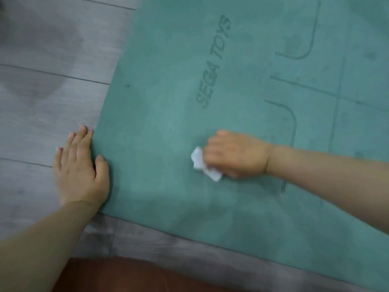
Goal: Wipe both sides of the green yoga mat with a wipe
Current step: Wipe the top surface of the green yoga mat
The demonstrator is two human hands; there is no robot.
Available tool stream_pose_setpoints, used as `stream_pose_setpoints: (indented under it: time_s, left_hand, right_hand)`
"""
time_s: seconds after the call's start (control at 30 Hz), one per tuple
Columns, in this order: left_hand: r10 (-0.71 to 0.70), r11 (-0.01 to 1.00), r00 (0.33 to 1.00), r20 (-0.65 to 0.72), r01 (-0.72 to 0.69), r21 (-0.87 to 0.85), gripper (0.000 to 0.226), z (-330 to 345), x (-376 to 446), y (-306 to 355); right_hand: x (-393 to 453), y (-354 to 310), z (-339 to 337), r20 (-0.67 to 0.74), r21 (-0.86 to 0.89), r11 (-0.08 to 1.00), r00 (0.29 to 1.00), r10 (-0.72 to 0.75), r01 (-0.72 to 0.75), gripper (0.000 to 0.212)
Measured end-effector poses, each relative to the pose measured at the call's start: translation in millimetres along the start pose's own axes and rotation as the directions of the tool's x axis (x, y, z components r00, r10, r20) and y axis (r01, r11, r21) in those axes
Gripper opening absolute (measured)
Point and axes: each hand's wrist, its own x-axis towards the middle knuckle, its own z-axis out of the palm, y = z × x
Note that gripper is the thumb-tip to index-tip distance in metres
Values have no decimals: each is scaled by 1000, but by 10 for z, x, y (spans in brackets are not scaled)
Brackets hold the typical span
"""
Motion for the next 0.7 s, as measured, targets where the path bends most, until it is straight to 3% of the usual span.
stream_pose_setpoints:
  time_s: [0.03,0.07,0.1,0.13,0.17,0.2,0.23,0.27,0.33,0.37,0.4,0.43,0.47,0.5,0.53,0.57,0.6,0.63,0.67,0.7]
  left_hand:
    - [0,1000,1000,3,0,1,65,-1,10,-2]
    - [-3,1000,1000,7,3,2,65,-4,13,-3]
    - [-7,1000,1000,11,7,3,66,-9,9,-2]
    - [-9,1000,1000,11,9,2,66,-16,3,6]
    - [-6,1000,1000,9,6,1,66,-19,2,17]
    - [-3,1000,1000,11,3,1,65,-22,2,30]
    - [-2,1000,1000,15,2,2,65,-27,-2,35]
    - [-4,1000,1000,15,4,3,65,-37,-1,36]
    - [-7,1000,1000,11,7,3,66,-42,8,38]
    - [-7,1000,1000,11,6,3,66,-37,8,35]
    - [-6,1000,1000,10,6,1,65,-34,6,31]
    - [-6,1000,1000,6,6,-3,65,-33,5,30]
    - [-5,1000,1000,2,5,-4,65,-29,7,29]
    - [-3,1000,1000,-3,3,-4,65,-26,7,26]
    - [-2,1000,1000,-7,2,-6,66,-22,12,22]
    - [-2,1000,1000,-10,2,-9,66,-17,19,19]
    - [-1,1000,1000,-12,1,-12,65,-11,21,21]
    - [1,1000,1000,-13,-1,-11,65,-3,18,23]
    - [0,1000,1000,-17,-1,-8,65,-2,9,18]
    - [-3,1000,1000,-23,2,-5,64,-3,4,13]
  right_hand:
    - [7,491,-23,-170,-100,957,953,252,-271,8]
    - [-69,942,-138,-275,-121,807,800,533,-579,10]
    - [-235,1306,-240,-296,-97,531,534,792,-842,17]
    - [-422,1510,-312,-289,-20,191,189,938,-981,26]
    - [-513,1535,-339,-239,83,-38,-57,969,-996,33]
    - [-493,1448,-302,-240,102,-60,-83,967,-993,37]
    - [-409,1288,-223,-273,120,60,25,962,-991,37]
    - [-295,1006,-125,-304,166,278,219,927,-946,31]
    - [-224,63,47,-130,183,733,722,679,-656,11]
    - [-263,-514,81,16,188,887,905,426,-421,8]
    - [-336,-952,56,196,205,955,965,176,-216,8]
    - [-437,-1153,87,289,215,976,957,-20,-44,9]
    - [-495,-1096,95,288,231,972,952,-103,35,11]
    - [-503,-846,75,208,225,974,975,-73,25,12]
    - [-473,-467,36,100,154,985,993,58,-73,10]
    - [-454,-11,20,-27,32,967,967,253,-252,6]
    - [-474,457,-26,-151,-45,874,869,472,-483,10]
    - [-553,855,-118,-252,-58,699,688,681,-713,19]
    - [-682,1141,-203,-293,-13,455,438,850,-890,26]
    - [-807,1277,-226,-329,60,216,185,926,-975,29]
